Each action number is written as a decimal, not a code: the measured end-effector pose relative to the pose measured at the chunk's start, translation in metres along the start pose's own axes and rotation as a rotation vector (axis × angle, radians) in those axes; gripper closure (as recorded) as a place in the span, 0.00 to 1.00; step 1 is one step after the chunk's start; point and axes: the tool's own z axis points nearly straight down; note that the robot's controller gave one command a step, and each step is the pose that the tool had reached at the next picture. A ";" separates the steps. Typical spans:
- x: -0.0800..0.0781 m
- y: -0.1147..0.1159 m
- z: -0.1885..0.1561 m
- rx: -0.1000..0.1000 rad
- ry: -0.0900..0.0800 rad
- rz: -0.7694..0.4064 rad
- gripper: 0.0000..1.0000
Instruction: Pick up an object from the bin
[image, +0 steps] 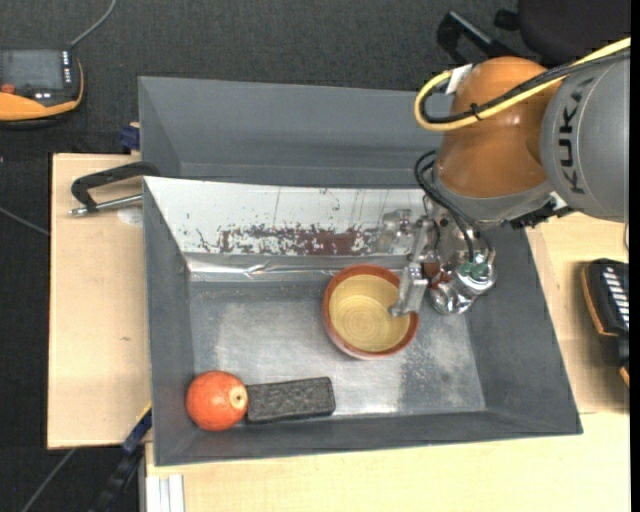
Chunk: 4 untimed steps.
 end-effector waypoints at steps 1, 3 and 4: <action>-0.005 0.070 0.125 -0.004 -0.013 -0.124 0.00; 0.035 0.012 0.126 -0.005 -0.021 -0.055 1.00; 0.004 0.071 0.126 -0.004 -0.030 -0.342 1.00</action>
Offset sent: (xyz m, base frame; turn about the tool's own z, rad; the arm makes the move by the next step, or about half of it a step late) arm 0.0004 0.0661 -0.1286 -0.1204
